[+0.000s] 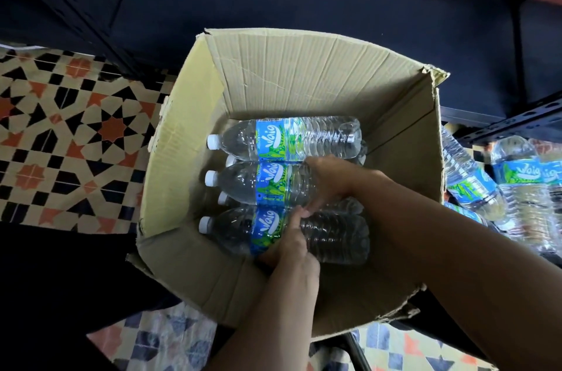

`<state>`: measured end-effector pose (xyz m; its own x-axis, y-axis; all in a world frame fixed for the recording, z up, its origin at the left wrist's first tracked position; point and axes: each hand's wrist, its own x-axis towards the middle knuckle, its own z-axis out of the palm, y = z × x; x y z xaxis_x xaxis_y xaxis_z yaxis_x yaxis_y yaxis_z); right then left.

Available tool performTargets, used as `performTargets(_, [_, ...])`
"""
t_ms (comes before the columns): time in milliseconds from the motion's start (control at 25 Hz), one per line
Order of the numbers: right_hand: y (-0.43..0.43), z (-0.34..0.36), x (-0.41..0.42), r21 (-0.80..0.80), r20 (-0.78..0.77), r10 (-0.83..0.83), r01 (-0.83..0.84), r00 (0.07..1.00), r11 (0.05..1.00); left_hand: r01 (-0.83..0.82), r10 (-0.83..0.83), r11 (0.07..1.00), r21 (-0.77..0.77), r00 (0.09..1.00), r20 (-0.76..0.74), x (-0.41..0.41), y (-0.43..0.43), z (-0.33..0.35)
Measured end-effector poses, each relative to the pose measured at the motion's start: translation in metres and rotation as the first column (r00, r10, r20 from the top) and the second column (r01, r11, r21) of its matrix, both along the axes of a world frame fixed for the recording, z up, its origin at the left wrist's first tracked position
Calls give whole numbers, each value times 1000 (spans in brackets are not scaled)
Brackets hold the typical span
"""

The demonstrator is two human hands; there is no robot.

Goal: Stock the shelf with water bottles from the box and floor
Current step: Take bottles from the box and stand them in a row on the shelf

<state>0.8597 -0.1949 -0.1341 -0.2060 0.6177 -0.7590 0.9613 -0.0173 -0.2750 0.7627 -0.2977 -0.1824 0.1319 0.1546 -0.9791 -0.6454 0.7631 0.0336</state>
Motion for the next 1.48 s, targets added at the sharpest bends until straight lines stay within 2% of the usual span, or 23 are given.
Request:
performTargets(80, [0,4,4,10,-33,-74,74,997,997,30,-28,998,47,998,-55,-3,1,1])
performTargets(120, [-2,6,6,18,-37,-91,92,995,996,-14,18,999,42,995,-97,-5,2,5])
performTargets(240, [-7,19,5,64,5,-70,70,998,995,4,5,998,57,988,-156,-16,8,23])
performTargets(360, [-8,40,4,155,71,-7,-4,997,988,43,-32,995,92,992,-126,-24,8,41])
performTargets(480, [-11,68,16,243,97,-51,26,994,970,87,-73,985,152,992,-99,-30,10,66])
performTargets(600, [-22,100,37,336,3,-177,166,984,927,151,-136,950,274,988,-74,-32,17,90])
performTargets(720, [-34,129,54,411,-214,-336,396,917,821,232,-190,885,404,972,-140,-30,27,123])
performTargets(840, [-47,148,57,415,-486,-476,673,733,612,357,-232,757,548,930,-286,-29,42,161])
performTargets(920, [-56,159,52,350,-654,-499,812,568,467,466,-140,591,658,863,-485,-32,55,179])
performTargets(1040, [-66,181,41,162,-849,-433,930,302,330,602,-18,393,696,761,-648,-36,73,212])
performTargets(1160, [-73,210,36,60,-934,-328,969,139,239,701,106,247,670,667,-737,-34,89,252])
performTargets(1240, [-74,230,37,25,-964,-255,978,78,205,749,161,180,638,617,-770,-29,95,281])
performTargets(1320, [-74,250,43,32,-979,-191,977,74,213,767,204,114,632,604,-770,-22,101,308])
performTargets(1400, [-71,269,54,98,-983,-133,971,129,217,765,264,50,642,610,-748,-13,108,332])
performTargets(1480, [-65,285,67,196,-970,-110,965,217,175,757,313,2,653,620,-720,-1,118,353])
